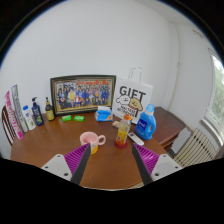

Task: Pour water

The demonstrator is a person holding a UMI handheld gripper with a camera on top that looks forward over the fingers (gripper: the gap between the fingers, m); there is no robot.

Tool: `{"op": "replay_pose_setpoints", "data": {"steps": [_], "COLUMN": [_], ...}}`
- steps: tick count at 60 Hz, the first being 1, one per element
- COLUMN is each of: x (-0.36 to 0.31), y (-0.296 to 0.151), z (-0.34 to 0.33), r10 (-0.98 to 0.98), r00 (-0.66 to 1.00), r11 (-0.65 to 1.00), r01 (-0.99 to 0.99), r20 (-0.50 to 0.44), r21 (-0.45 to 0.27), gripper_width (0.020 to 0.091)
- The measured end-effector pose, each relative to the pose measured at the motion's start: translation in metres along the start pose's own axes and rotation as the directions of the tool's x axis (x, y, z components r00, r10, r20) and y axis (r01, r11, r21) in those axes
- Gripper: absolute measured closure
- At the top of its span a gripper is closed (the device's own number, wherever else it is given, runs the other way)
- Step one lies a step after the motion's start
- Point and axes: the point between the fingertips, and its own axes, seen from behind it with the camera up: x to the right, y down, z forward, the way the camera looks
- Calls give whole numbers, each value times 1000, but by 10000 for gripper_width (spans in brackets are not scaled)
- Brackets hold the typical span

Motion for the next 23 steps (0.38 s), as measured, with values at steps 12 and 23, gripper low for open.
{"op": "replay_pose_setpoints", "data": {"steps": [12, 23], "x": [-30, -27], "y": [8, 15], "z": [-57, -77], "r10": [2, 5], "r00": [1000, 1000], "r11": [1000, 1000], "r01": [-2, -5], "r20": [25, -8], "r21": [8, -2], "gripper_width": [253, 252]}}
